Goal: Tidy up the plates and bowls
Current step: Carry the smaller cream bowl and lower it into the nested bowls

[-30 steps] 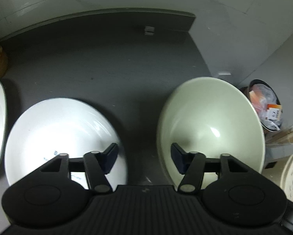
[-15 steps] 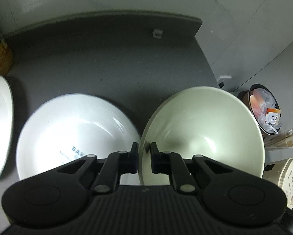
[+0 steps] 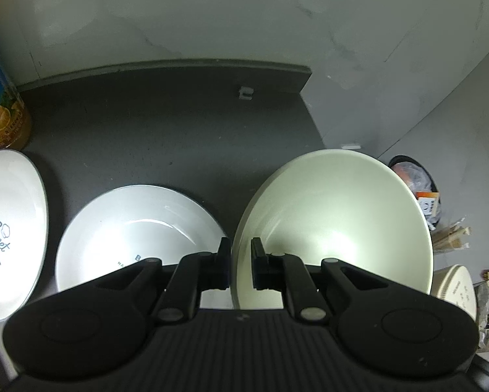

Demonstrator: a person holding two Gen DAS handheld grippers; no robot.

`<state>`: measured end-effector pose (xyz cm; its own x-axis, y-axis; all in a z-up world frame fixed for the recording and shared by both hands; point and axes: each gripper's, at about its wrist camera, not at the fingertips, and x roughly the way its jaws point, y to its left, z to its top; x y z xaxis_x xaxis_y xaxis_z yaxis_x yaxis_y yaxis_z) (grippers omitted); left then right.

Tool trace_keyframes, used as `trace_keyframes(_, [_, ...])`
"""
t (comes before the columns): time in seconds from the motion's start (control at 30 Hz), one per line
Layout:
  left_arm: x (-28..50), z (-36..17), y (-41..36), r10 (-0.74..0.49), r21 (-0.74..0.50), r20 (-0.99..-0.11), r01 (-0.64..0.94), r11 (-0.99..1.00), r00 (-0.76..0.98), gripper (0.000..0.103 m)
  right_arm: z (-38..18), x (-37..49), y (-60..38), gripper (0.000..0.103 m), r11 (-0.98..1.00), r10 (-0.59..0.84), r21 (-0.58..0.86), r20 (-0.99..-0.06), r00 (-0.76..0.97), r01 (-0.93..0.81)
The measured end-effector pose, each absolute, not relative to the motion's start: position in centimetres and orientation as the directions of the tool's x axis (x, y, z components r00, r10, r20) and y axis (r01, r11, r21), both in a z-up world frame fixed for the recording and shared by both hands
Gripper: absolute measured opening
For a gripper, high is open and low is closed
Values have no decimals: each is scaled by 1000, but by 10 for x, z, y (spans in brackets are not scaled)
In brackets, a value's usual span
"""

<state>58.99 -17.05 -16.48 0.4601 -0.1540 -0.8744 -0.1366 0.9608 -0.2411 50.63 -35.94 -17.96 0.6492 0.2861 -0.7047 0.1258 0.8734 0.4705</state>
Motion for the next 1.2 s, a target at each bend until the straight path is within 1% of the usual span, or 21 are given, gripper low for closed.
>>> trace_keyframes(0.27, [565,-142,-167,-192,-268,-853,-91,959,485,11,-168,477,-356,17,861,270,487,-680,682,144])
trace_keyframes(0.37, [553,-139,-165,-187,-254,-855,-76,964,483,11,-165,463,-352,17,858,269,492,-673,689,146])
trace_keyframes(0.5, [535,-133,-159,-198,-272,-851,-87,958,486,11,-162,442,-348,17,863,251,478,-685,684,162])
trace_keyframes(0.57, [523,-133,-160,-186,-268,-867,-116,956,463,11,-162,433,-346,17,869,235,465,-689,685,170])
trace_keyframes(0.67, [509,-126,-167,-192,-237,-868,-42,971,457,11,-164,421,-347,17,870,226,459,-698,680,182])
trace_keyframes(0.73, [503,-123,-165,-229,-265,-860,-16,964,457,11,-163,414,-346,17,875,229,453,-699,677,172])
trace_keyframes(0.83, [497,-120,-158,-260,-272,-856,38,961,448,11,-160,404,-342,17,877,239,453,-700,672,160])
trace_keyframes(0.97, [485,-120,-135,-300,-298,-843,76,951,446,11,-159,393,-331,17,886,237,439,-707,666,151])
trace_keyframes(1.1, [474,-130,-115,-313,-318,-848,62,946,429,11,-165,381,-323,17,886,241,437,-718,653,153])
trace_keyframes(1.2, [464,-138,-107,-311,-311,-862,69,948,400,11,-169,374,-318,17,891,241,428,-729,641,152])
